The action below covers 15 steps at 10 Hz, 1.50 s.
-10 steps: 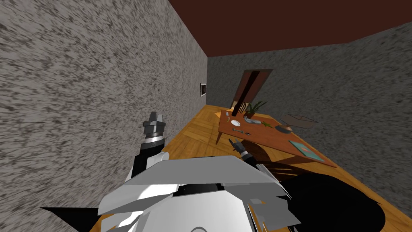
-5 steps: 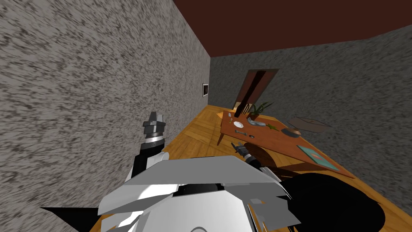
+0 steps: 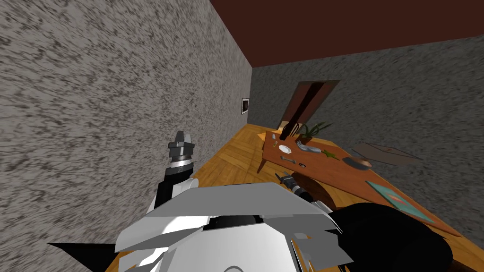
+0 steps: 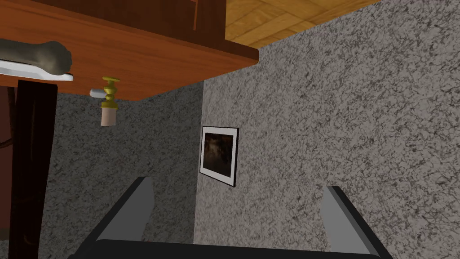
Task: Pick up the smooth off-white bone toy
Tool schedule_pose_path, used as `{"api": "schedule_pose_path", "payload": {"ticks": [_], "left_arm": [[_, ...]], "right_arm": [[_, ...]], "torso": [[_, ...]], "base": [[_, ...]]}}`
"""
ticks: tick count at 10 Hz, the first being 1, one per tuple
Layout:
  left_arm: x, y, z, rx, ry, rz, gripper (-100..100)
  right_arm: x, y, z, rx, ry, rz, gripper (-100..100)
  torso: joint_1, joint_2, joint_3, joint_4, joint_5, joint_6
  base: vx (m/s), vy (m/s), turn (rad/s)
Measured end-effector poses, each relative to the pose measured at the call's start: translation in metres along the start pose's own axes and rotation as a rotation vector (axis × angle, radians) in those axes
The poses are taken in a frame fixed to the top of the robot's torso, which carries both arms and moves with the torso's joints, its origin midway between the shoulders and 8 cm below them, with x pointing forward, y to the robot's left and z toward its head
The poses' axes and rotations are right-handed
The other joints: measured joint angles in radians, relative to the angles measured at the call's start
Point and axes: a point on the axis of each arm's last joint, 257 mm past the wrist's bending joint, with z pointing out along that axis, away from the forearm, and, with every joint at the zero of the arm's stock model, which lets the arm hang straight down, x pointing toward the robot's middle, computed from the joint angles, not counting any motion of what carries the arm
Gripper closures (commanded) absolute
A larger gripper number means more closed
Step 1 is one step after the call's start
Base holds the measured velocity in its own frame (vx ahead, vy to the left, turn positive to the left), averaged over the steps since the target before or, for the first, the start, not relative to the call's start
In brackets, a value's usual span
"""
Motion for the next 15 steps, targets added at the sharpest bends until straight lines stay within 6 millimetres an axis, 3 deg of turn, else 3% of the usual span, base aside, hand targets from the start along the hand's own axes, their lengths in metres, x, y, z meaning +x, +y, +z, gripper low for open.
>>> {"api": "schedule_pose_path", "payload": {"ticks": [8,15], "left_arm": [[0.0,0.0,0.0,0.0,0.0,0.0,0],[0.0,0.0,0.0,0.0,0.0,0.0,0]], "right_arm": [[0.087,-0.045,-0.046,0.028,0.234,-0.214,-100],[0.153,-0.08,-0.107,0.003,0.454,-0.398,-100]], "torso": [[-0.001,-0.002,-0.001,0.0,0.0,0.0],[-0.003,-0.001,-0.001,0.0,-0.001,0.0]], "base": [[0.076,-0.012,0.1],[0.098,-0.05,0.129]]}}
